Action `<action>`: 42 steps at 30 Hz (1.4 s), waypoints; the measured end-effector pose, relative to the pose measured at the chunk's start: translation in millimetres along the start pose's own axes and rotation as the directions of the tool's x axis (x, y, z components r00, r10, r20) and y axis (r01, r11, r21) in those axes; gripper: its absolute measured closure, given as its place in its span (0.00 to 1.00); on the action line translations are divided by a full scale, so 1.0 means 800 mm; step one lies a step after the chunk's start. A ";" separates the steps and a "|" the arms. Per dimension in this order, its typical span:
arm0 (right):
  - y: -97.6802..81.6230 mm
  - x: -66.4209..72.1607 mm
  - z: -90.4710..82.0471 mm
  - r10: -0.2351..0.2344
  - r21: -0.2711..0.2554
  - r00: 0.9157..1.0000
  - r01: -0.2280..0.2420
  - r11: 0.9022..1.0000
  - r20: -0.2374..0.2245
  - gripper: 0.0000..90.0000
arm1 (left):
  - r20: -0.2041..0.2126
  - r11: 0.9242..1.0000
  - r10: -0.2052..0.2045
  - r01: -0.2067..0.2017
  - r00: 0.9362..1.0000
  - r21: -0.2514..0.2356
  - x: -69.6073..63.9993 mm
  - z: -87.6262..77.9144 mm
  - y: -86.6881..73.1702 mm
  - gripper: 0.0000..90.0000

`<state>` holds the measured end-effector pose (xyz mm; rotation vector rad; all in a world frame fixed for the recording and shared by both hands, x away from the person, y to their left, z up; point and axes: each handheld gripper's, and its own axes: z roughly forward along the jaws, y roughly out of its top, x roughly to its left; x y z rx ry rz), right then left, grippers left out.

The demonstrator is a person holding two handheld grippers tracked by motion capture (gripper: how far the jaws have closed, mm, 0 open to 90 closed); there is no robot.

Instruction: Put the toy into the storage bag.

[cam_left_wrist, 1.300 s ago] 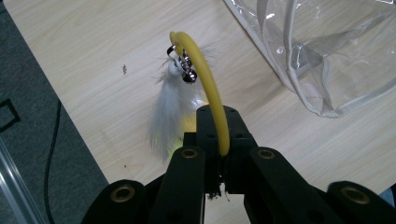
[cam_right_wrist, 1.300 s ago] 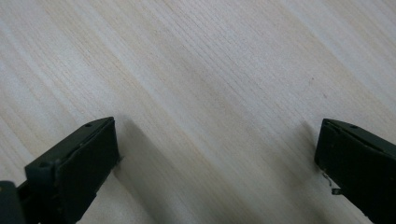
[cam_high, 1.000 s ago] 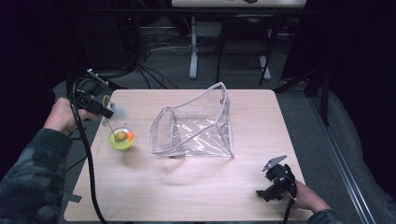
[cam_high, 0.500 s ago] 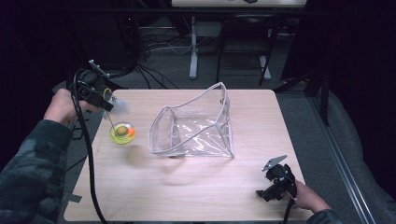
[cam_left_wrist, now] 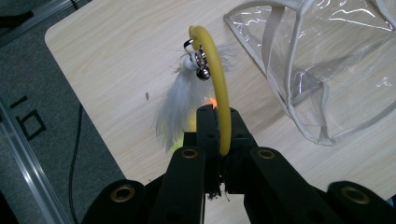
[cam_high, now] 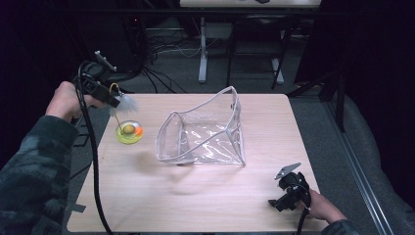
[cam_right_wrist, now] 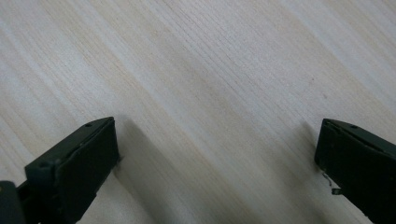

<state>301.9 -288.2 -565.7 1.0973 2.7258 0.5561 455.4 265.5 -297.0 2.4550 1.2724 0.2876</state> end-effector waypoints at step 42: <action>0.000 0.001 0.000 0.007 -0.007 1.000 -0.007 1.000 -0.002 0.00 | -0.067 0.995 0.090 -0.093 0.994 -0.044 -0.026 -0.077 0.076 0.98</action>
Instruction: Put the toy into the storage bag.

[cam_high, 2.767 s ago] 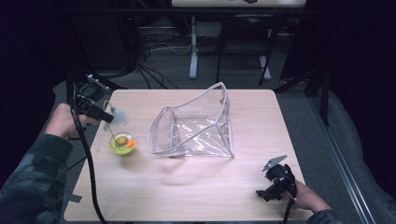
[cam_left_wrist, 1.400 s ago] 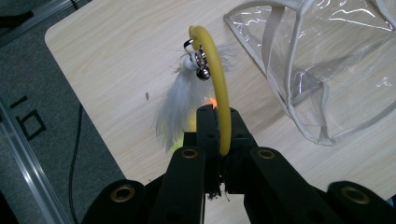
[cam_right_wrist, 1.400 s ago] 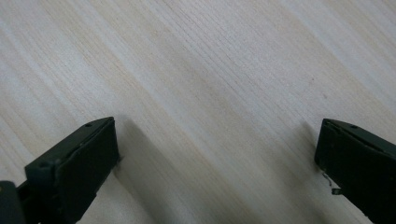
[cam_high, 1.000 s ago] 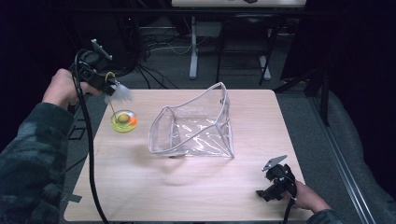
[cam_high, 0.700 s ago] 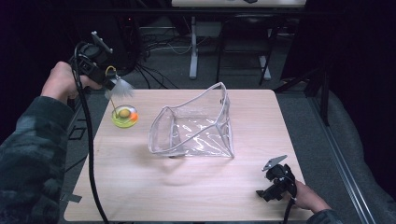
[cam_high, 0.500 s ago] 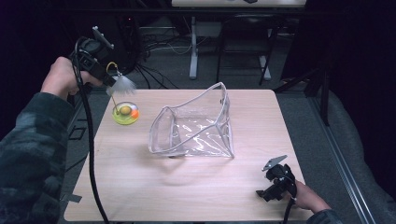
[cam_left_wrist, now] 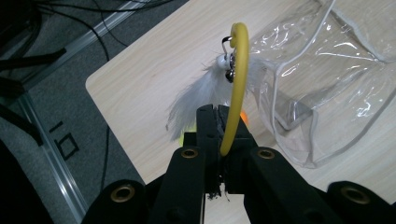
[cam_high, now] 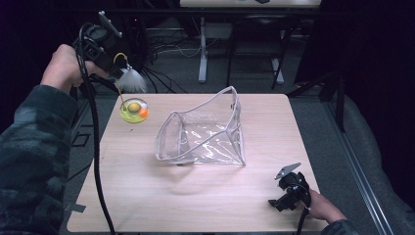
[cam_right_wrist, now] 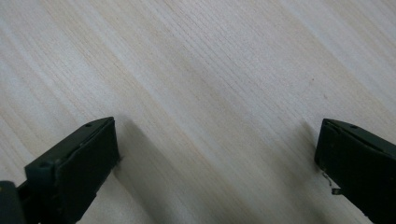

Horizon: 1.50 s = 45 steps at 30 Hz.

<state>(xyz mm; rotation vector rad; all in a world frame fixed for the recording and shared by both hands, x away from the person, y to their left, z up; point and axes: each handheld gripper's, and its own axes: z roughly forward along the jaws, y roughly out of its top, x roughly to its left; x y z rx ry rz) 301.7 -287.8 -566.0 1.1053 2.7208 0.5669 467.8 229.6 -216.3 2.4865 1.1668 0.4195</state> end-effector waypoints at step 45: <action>0.000 0.000 0.000 -0.001 -0.004 1.000 0.001 1.000 -0.001 0.00 | 0.002 0.986 0.151 -0.151 0.988 -0.065 -0.059 -0.051 0.059 0.98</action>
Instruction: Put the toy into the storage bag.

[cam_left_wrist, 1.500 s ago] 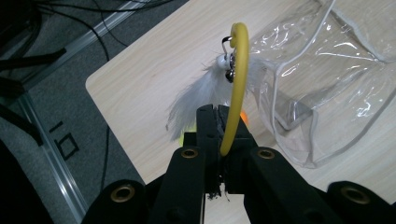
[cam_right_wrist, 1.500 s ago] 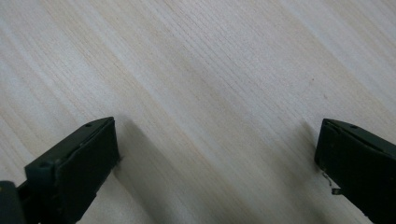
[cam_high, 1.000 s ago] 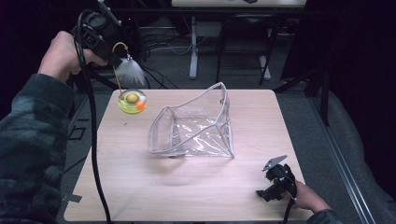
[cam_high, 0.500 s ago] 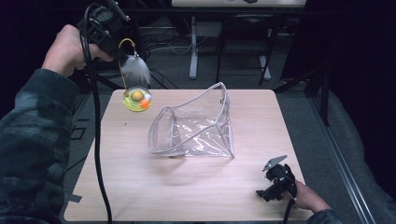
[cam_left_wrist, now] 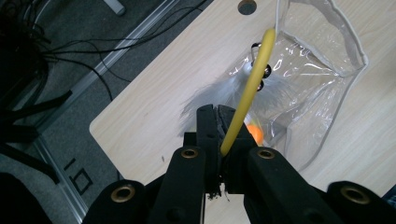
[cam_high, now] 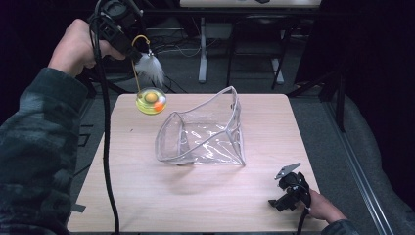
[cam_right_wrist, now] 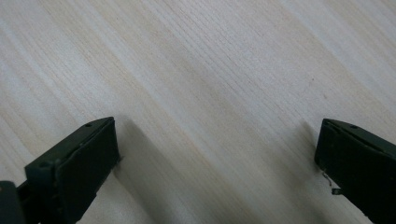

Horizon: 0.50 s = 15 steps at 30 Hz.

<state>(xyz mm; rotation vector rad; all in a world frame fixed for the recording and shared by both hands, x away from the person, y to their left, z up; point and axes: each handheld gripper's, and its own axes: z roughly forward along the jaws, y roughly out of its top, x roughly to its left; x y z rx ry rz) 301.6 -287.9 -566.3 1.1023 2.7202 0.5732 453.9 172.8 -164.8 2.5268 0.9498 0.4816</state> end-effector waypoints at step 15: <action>0.000 0.000 0.000 0.002 0.001 1.000 -0.002 1.000 0.000 0.00 | 0.023 0.998 0.065 -0.065 0.998 -0.004 -0.025 0.004 0.025 0.98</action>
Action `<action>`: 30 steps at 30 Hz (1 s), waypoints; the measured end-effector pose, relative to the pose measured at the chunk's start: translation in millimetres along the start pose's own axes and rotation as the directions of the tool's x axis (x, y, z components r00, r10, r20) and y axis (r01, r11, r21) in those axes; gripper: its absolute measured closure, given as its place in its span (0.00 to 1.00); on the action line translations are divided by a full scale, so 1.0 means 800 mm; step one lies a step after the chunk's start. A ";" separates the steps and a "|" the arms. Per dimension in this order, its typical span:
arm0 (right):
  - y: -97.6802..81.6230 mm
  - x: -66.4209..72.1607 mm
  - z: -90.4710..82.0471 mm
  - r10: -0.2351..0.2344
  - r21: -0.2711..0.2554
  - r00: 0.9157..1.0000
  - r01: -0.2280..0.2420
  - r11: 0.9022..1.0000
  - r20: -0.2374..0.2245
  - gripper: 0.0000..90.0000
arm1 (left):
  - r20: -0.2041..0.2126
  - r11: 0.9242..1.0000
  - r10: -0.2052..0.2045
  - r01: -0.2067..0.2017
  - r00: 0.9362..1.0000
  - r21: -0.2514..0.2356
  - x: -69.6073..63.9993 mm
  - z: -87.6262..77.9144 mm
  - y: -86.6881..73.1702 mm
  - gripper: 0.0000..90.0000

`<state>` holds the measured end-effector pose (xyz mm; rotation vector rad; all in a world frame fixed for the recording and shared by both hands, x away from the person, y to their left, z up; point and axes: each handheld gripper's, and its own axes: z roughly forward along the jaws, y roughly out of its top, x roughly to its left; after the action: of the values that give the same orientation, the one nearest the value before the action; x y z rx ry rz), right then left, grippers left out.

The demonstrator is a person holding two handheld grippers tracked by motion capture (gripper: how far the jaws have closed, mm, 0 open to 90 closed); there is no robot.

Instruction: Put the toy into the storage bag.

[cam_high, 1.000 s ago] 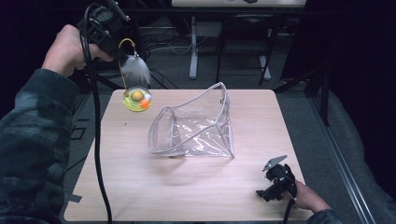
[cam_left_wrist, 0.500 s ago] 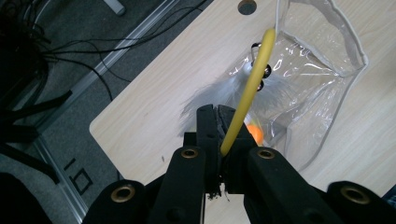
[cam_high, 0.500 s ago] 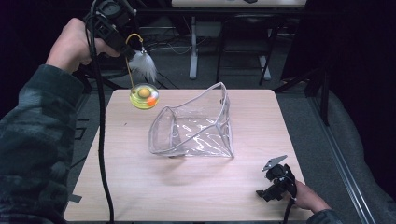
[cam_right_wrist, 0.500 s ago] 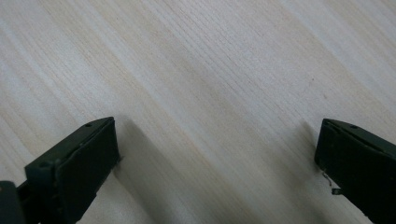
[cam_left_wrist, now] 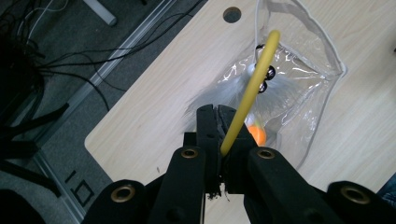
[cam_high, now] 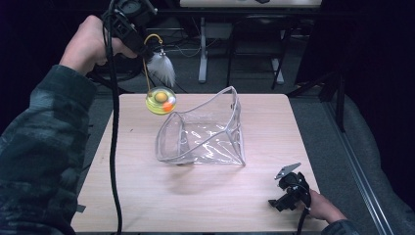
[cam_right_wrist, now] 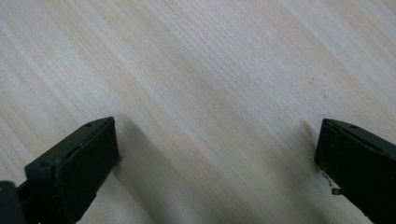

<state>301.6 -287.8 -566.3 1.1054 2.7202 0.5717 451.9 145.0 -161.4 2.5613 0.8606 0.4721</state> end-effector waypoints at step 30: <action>-0.001 0.000 0.000 0.000 -0.006 1.000 0.000 1.000 -0.002 0.00 | 0.115 0.993 0.097 -0.103 0.989 0.048 -0.050 0.069 0.033 0.98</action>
<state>301.4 -287.9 -566.7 1.1038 2.7185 0.5812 458.4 86.0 -204.7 2.6615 0.7168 0.3342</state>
